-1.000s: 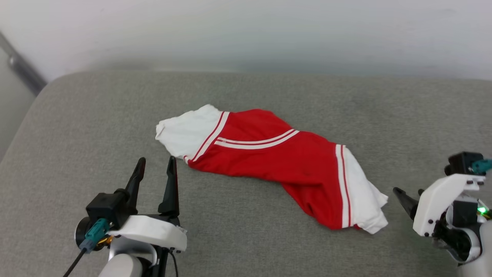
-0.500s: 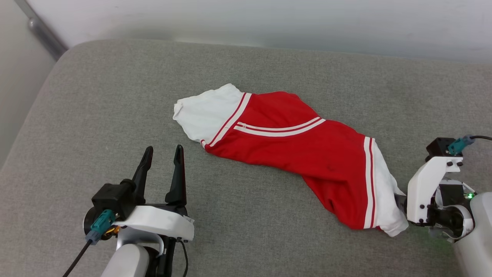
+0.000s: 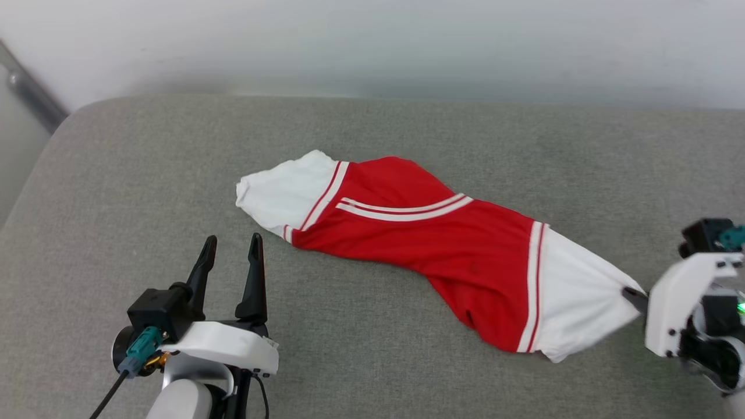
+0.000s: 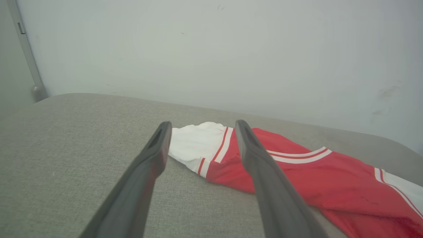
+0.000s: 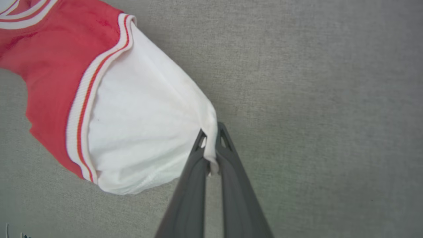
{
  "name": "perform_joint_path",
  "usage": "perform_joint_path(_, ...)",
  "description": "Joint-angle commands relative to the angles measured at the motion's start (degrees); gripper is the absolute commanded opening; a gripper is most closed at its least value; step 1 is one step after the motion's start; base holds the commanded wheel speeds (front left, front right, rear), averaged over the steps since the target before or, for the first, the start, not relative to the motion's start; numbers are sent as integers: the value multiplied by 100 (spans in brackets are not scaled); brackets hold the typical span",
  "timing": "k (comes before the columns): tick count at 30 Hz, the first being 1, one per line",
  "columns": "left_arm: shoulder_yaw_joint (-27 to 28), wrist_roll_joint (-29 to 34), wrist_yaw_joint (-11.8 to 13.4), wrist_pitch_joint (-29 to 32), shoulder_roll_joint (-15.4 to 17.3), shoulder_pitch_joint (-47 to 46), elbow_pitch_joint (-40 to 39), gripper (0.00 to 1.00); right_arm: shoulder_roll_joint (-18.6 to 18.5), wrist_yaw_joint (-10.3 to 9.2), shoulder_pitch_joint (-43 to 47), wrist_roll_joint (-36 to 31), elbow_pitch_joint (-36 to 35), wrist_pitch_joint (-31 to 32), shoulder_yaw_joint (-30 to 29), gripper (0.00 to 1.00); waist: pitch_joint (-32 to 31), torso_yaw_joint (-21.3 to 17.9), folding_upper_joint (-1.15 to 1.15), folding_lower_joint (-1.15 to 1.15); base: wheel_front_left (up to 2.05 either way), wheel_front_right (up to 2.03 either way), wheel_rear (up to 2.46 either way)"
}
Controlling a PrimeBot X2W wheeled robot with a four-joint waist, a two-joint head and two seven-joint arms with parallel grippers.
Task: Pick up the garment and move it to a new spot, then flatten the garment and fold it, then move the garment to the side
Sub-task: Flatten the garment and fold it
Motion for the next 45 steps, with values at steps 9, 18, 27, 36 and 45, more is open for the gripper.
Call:
perform_joint_path(9, 91, -35, -15, -13, 40, 287, 76, 100, 221, -3, 1585, -376, -800, 213, -1355, 0, -374, -278, 0, -1, 0, 0, 0)
perform_joint_path(18, 124, -88, 35, 58, 122, 383, 48, 100, 853, -2, 2084, -551, -538, -233, -1623, 36, -475, -374, 0, -1, 0, 0, 0)
perform_joint_path(27, 203, -134, 153, 206, 264, 522, -67, 100, 959, -2, 1787, -831, -782, -2249, -1459, 100, -585, -483, 0, -1, 0, 0, 0)
perform_joint_path(36, 296, -295, 238, 795, 467, 358, -170, 100, 1221, -2, 1606, -1192, -1567, -3891, -914, 100, -534, -683, 0, -1, 0, 0, 0)
perform_joint_path(45, 144, -516, 54, 2420, 912, -815, -85, 100, 1260, -2, 1399, -1249, -2342, -4011, -378, 100, 13, -1036, 0, -1, 0, 0, 0)
